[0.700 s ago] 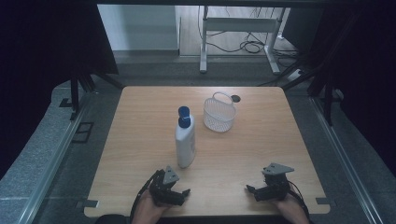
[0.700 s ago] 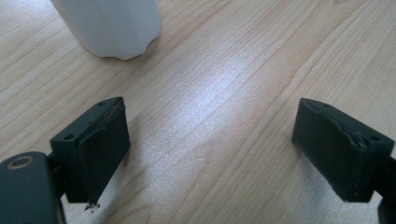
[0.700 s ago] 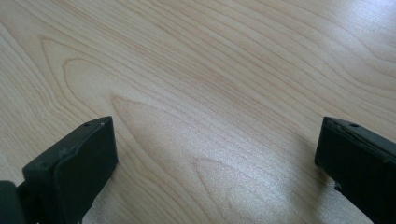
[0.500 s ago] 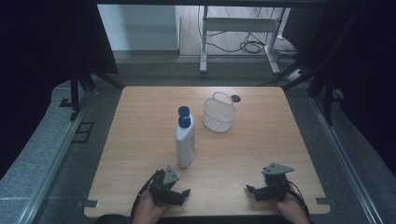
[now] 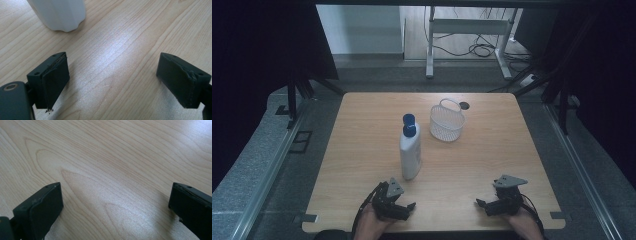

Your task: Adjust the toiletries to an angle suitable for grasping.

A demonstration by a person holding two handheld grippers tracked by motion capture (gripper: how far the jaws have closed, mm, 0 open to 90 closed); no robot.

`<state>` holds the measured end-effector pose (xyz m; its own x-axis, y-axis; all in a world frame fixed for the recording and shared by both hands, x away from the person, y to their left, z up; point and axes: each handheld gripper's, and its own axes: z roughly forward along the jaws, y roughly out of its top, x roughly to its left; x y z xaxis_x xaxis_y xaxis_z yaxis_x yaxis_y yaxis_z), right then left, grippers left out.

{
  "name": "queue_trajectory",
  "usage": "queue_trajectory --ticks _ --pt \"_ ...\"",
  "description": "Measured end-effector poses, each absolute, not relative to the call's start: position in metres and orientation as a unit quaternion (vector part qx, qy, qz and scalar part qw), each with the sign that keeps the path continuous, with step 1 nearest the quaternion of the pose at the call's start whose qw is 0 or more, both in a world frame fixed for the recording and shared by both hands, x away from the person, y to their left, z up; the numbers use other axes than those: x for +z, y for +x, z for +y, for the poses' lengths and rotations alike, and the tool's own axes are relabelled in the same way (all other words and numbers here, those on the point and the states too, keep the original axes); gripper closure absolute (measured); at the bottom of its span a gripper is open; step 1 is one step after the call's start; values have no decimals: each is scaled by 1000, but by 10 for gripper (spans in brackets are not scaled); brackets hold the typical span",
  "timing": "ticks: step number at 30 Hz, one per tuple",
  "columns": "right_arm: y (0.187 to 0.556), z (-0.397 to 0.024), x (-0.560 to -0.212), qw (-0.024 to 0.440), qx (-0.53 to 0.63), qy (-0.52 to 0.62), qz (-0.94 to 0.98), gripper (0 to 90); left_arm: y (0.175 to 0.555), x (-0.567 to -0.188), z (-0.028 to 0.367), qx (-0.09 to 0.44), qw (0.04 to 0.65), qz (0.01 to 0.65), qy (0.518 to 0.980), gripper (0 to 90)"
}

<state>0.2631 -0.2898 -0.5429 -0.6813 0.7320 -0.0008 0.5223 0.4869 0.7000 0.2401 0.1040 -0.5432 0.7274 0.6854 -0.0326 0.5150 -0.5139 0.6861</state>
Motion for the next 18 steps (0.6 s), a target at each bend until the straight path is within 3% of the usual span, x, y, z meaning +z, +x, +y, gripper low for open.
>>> queue_trajectory --ticks 18 --pt "263 -290 -543 151 346 370 849 0 242 -540 106 120 340 352 864 149"
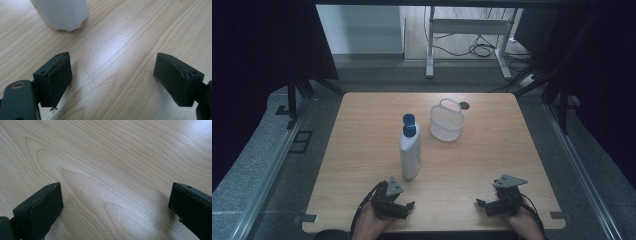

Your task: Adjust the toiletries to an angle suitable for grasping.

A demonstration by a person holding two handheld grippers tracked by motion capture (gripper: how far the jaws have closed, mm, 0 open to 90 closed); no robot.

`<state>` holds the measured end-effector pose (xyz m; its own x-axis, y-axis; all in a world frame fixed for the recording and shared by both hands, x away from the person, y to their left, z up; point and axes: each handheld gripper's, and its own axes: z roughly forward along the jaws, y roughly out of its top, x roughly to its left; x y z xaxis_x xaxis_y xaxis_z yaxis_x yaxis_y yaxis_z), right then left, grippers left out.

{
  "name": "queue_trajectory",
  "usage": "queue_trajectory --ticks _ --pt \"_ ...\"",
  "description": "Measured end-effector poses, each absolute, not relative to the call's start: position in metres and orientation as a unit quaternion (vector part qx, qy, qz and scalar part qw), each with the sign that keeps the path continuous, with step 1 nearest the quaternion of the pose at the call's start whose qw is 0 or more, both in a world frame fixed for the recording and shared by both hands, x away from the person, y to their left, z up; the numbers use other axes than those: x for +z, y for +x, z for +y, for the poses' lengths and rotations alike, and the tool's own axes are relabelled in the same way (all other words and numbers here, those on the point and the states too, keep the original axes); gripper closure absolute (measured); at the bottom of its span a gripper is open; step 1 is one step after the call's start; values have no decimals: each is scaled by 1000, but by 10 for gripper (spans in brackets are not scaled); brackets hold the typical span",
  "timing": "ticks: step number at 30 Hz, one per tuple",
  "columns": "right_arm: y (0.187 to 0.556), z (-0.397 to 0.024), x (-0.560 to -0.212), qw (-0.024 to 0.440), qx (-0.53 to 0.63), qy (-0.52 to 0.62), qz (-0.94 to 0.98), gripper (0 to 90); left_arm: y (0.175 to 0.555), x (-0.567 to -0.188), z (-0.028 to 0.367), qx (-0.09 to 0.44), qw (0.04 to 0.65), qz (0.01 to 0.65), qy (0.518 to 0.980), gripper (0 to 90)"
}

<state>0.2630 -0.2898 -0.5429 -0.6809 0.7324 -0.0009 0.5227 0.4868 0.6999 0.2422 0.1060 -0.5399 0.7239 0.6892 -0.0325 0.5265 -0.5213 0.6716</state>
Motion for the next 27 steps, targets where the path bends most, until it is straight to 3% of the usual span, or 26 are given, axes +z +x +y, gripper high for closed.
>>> queue_trajectory --ticks 12,27 --pt "263 -290 -543 151 347 370 849 0 246 -533 112 108 353 358 858 147" --pt "263 -290 -543 151 347 370 849 0 258 -524 128 110 358 379 846 348"
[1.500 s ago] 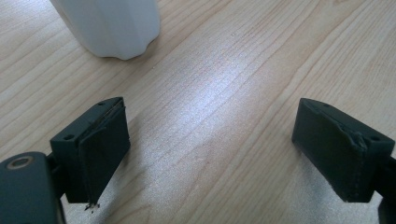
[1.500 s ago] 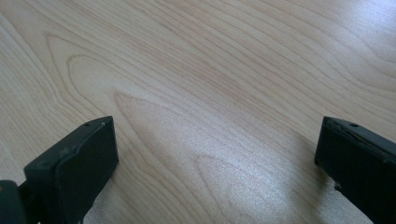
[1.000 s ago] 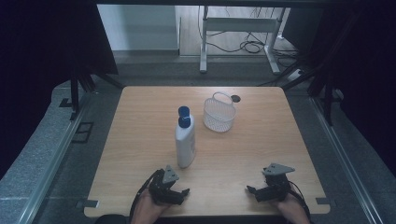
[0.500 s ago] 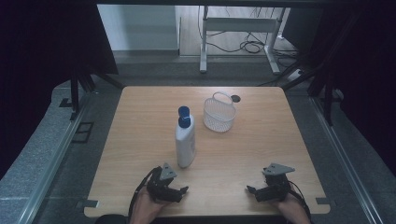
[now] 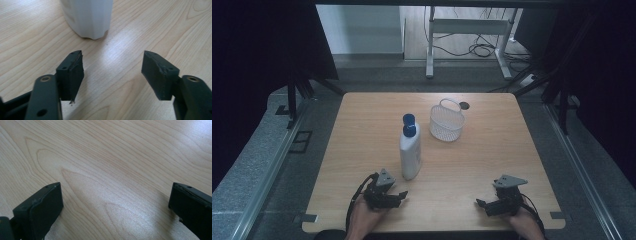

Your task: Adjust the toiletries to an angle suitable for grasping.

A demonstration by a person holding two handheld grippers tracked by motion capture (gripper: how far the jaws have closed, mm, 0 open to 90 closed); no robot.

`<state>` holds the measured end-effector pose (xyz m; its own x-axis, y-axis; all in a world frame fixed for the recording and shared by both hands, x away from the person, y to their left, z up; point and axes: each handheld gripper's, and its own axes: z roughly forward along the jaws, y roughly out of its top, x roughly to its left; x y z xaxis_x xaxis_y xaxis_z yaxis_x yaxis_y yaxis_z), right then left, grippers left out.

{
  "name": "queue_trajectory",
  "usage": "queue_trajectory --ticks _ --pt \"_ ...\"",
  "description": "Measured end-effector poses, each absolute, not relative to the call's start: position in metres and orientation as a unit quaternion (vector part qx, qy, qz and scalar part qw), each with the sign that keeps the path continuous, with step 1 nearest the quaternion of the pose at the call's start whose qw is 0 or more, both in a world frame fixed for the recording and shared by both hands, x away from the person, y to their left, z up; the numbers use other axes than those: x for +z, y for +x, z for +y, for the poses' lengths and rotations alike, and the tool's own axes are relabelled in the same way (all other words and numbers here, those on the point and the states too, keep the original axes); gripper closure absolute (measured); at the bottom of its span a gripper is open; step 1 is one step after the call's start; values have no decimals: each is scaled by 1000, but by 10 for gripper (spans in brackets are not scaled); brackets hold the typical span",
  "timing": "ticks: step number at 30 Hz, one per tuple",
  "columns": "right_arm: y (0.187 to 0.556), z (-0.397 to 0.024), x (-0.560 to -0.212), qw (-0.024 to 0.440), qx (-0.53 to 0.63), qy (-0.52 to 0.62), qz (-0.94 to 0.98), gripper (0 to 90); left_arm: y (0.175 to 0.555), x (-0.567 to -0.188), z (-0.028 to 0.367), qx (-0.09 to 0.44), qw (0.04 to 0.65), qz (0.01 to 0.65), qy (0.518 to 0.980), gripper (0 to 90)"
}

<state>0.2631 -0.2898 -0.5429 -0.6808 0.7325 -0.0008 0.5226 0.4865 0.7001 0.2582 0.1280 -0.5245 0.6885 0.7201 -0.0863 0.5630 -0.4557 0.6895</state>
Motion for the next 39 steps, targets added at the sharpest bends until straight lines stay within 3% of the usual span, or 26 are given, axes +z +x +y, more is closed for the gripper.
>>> queue_trajectory --ticks 13,39 --pt "263 -290 -543 151 346 370 849 0 272 -523 134 108 350 387 846 452" --pt "264 -289 -543 151 346 370 849 0 320 -508 146 133 368 429 814 851"
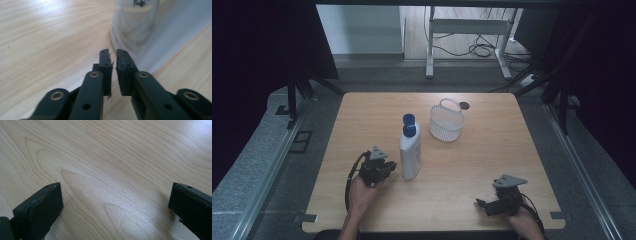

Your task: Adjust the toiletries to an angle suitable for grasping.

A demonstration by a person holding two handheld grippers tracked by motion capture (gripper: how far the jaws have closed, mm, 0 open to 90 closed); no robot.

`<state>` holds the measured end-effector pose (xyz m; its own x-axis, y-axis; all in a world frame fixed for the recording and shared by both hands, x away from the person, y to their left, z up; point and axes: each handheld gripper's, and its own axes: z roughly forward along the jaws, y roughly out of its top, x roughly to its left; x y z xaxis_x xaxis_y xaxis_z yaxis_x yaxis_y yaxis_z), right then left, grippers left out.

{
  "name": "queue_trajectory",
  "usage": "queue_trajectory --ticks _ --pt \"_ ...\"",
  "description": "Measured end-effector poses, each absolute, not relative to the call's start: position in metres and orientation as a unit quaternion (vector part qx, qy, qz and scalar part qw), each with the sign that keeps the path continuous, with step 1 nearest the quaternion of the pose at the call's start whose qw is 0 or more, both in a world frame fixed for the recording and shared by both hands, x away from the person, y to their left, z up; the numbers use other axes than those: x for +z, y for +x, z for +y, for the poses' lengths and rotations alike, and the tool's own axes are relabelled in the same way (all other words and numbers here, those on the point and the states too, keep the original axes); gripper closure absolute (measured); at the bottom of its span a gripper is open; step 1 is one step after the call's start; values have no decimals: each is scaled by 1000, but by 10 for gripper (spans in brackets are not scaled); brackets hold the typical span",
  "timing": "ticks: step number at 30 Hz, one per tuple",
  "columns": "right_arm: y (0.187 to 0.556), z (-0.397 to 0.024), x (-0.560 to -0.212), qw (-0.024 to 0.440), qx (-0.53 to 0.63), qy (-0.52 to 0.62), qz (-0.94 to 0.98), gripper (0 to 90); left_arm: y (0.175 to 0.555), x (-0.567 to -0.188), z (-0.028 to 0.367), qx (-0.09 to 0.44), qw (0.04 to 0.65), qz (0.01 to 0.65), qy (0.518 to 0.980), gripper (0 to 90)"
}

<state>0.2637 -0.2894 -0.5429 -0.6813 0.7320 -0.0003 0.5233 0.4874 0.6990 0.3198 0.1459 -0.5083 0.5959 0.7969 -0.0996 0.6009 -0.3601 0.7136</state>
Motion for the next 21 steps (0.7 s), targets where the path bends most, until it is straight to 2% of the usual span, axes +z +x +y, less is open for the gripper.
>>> queue_trajectory --ticks 2,21 --pt "264 -289 -543 151 346 370 849 0 326 -509 143 133 368 431 813 890" --pt "264 -289 -543 150 346 370 849 0 354 -521 129 103 389 443 802 892"
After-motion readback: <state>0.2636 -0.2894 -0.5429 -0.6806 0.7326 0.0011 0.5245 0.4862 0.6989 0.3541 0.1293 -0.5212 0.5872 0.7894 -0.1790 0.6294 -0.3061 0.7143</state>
